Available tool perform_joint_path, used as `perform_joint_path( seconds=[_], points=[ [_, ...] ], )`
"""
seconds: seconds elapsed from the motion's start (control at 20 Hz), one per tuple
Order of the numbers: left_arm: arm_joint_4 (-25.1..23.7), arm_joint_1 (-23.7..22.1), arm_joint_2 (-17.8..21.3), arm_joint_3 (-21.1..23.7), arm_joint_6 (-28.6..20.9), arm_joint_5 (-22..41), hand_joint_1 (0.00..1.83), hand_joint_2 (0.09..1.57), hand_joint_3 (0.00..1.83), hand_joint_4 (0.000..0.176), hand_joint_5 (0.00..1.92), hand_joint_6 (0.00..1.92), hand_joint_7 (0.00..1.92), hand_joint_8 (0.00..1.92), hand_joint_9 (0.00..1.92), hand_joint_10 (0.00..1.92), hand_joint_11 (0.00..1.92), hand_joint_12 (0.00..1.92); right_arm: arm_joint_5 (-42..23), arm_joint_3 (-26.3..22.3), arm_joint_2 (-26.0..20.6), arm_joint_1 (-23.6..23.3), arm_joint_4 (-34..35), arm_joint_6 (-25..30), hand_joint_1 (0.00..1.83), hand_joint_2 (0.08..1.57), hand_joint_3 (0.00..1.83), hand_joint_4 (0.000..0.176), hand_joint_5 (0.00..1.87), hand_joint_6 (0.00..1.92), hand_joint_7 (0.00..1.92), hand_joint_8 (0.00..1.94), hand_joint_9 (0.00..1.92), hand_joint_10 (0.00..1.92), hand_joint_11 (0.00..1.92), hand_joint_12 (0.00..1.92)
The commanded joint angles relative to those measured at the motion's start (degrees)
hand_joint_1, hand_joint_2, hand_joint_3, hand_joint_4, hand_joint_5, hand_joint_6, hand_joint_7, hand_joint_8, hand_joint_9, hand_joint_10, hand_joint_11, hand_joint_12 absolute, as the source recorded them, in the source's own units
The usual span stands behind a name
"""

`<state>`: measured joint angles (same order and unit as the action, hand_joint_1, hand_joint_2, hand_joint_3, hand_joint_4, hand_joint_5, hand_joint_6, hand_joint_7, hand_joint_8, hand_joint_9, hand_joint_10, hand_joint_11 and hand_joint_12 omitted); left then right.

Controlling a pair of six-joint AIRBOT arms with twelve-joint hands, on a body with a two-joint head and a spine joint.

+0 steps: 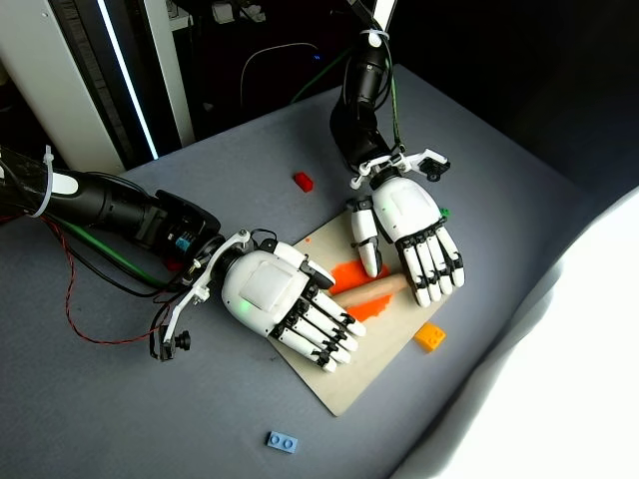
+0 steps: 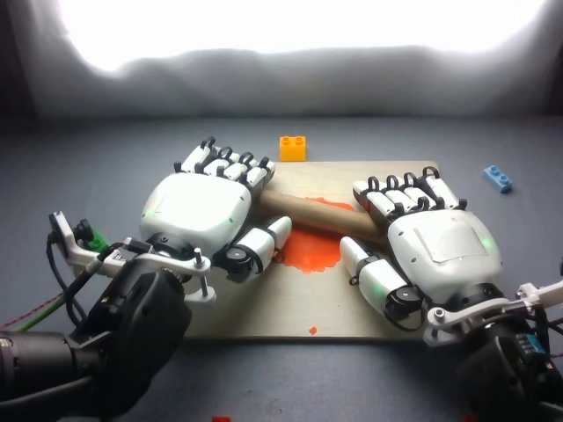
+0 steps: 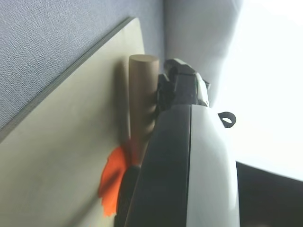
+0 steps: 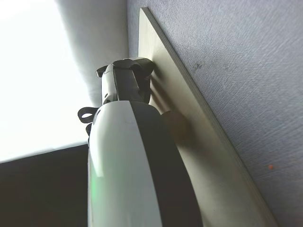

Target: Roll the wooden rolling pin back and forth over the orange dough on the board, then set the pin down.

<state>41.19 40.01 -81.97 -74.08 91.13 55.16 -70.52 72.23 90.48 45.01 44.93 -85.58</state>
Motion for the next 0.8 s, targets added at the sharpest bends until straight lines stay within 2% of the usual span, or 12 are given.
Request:
perform_joint_path(
  seconds=[0.0, 0.1, 0.15, 0.2, 0.6, 0.75],
  points=[
    [-2.4, 0.2, 0.5, 0.3, -0.4, 6.2, 0.0, 1.5, 0.0, 0.0, 0.3, 0.01, 0.36, 0.0, 0.28, 0.01, 0.0, 0.51, -5.5, -0.1, -0.2, 0.0, -3.7, -0.1, 0.0, 1.54, 0.0, 0.0, 0.35, 0.01, 0.34, 0.0, 0.28, 0.0, 0.0, 0.81],
    [-2.7, 1.0, 0.6, 0.8, -1.3, 7.6, 0.0, 1.5, 0.0, 0.0, 0.32, 0.01, 0.38, 0.01, 0.3, 0.01, 0.0, 0.55, -5.5, -0.1, -0.2, 0.0, -3.7, -0.1, 0.0, 1.54, 0.0, 0.0, 0.38, 0.01, 0.38, 0.01, 0.32, 0.02, 0.0, 0.88],
    [-2.9, 1.2, 0.6, 0.9, -1.6, 7.9, 0.0, 1.5, 0.0, 0.0, 0.31, 0.01, 0.38, 0.01, 0.3, 0.01, 0.0, 0.56, -5.5, -0.1, -0.2, 0.0, -3.8, -0.1, 0.0, 1.54, 0.0, 0.0, 0.37, 0.01, 0.38, 0.01, 0.32, 0.02, 0.0, 0.83],
    [-3.2, 1.6, 0.7, 1.2, -2.0, 8.3, 0.0, 1.5, 0.0, 0.0, 0.3, 0.01, 0.38, 0.0, 0.31, 0.01, 0.0, 0.59, -5.6, -0.1, -0.2, 0.0, -3.8, -0.1, 0.0, 1.54, 0.0, 0.0, 0.37, 0.01, 0.39, 0.01, 0.34, 0.02, 0.0, 0.86],
    [-3.4, 2.9, 1.6, 2.8, -2.8, 10.2, 0.0, 1.5, 0.0, 0.0, 0.3, 0.0, 0.36, 0.0, 0.29, 0.0, 0.0, 0.57, -5.6, -0.1, -0.2, 0.0, -4.0, -0.1, 0.0, 1.55, 0.0, 0.0, 0.37, 0.01, 0.36, 0.0, 0.32, 0.01, 0.0, 0.82],
    [-3.4, 3.0, 1.9, 3.2, -3.1, 10.4, 0.0, 1.5, 0.0, 0.0, 0.32, 0.01, 0.38, 0.01, 0.29, 0.01, 0.0, 0.57, -5.7, -0.2, -0.2, 0.1, -4.1, -0.1, 0.0, 1.55, 0.0, 0.0, 0.36, 0.01, 0.36, 0.01, 0.31, 0.01, 0.0, 0.89]
  ],
)
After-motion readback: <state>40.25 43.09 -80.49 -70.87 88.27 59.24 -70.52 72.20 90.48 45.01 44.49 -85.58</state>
